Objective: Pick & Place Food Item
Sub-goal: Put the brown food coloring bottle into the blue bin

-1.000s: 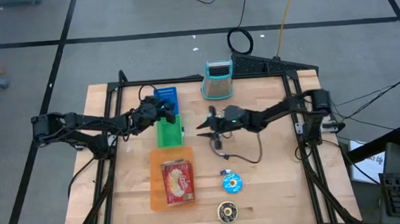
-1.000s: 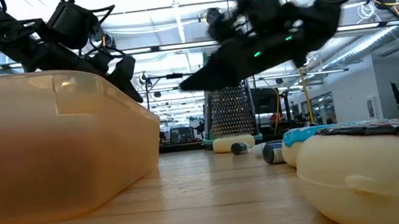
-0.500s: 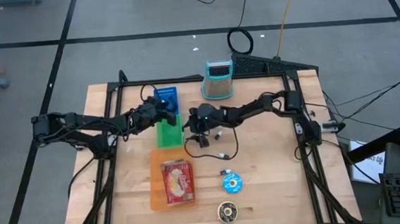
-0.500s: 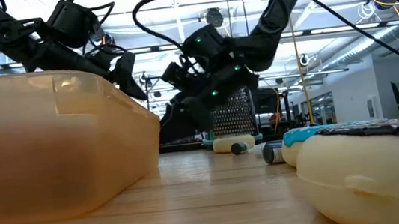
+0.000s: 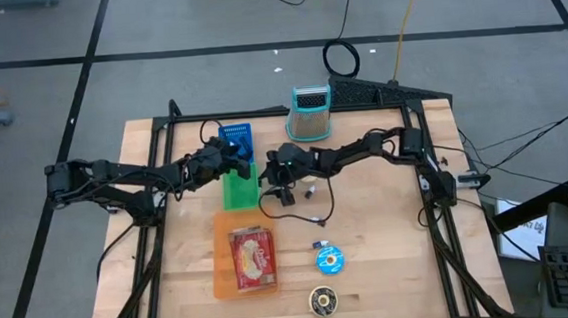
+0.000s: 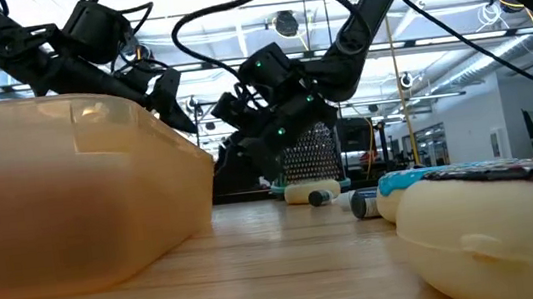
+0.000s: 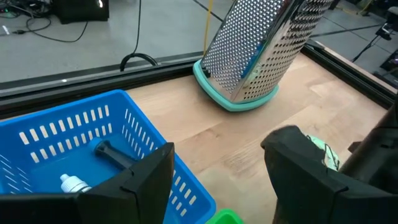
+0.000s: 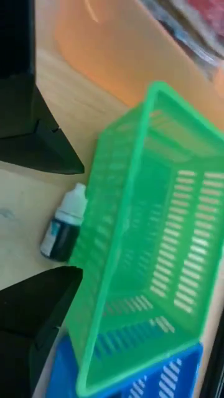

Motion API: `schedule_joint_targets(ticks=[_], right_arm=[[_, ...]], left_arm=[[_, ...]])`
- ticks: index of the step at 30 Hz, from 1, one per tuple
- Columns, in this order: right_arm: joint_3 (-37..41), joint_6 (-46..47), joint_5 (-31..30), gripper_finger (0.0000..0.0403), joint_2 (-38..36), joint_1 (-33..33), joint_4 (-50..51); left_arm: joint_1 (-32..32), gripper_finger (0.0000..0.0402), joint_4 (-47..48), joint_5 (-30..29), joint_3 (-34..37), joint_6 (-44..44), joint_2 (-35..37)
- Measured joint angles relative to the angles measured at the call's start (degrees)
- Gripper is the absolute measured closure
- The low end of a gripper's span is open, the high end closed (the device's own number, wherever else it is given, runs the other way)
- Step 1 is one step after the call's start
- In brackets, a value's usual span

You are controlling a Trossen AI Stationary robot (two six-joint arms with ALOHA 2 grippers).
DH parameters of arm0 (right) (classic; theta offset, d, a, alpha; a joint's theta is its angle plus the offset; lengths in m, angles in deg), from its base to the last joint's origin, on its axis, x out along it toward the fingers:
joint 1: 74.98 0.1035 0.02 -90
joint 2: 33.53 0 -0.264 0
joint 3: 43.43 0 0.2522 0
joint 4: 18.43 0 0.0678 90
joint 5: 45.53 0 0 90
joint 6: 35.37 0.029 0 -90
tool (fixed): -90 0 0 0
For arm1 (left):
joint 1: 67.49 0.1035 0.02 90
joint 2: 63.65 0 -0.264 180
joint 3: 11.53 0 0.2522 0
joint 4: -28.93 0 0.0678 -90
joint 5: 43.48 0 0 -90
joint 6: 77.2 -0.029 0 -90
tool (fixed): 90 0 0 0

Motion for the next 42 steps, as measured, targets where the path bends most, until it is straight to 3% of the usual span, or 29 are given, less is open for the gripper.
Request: schedule_joint_targets(ticks=[20,42], right_arm=[[-0.02,9.18,-1.47,0.0145,4.26,-0.1,-4.65],[0.02,8.6,-1.03,0.0319,4.28,-0.01,-4.56]], left_arm=[[0.0,0.0149,-0.07,-0.04,-0.02,0.27,0.0],[0.04,0.0149,-0.05,-0.04,0.0,0.27,0.0]])
